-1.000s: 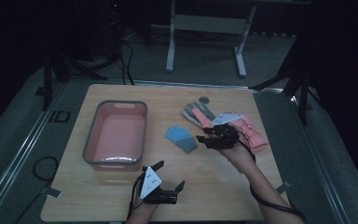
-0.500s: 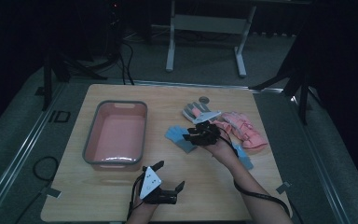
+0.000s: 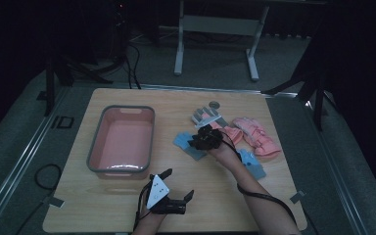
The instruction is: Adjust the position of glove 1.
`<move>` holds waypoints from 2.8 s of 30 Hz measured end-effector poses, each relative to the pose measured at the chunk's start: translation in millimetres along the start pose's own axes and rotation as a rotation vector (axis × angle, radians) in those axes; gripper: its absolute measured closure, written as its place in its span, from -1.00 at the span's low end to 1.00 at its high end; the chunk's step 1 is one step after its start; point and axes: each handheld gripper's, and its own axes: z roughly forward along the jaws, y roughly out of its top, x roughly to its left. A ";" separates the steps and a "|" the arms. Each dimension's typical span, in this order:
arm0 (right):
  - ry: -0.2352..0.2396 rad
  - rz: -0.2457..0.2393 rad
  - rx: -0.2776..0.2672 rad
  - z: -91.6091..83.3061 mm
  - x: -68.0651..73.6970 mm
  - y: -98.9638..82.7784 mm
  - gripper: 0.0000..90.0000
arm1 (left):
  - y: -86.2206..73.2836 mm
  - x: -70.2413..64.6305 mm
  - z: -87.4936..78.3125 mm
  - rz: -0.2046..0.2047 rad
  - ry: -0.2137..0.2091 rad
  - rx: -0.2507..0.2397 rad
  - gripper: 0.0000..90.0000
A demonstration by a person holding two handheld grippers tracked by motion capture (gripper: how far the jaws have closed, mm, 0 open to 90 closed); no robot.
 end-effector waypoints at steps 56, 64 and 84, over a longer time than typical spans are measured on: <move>-0.378 0.486 -0.055 -55.5 72.8 -62.5 0.93 | -0.4 -0.8 -0.5 -0.002 0.009 -0.011 -1.00; -0.361 0.511 -0.022 -25.9 74.8 -69.1 0.90 | -0.5 -0.4 -1.2 -0.003 0.006 -0.011 -1.00; -0.250 0.188 -0.135 -72.4 49.1 -69.2 0.43 | -0.4 -0.5 -0.8 -0.003 0.004 -0.009 -1.00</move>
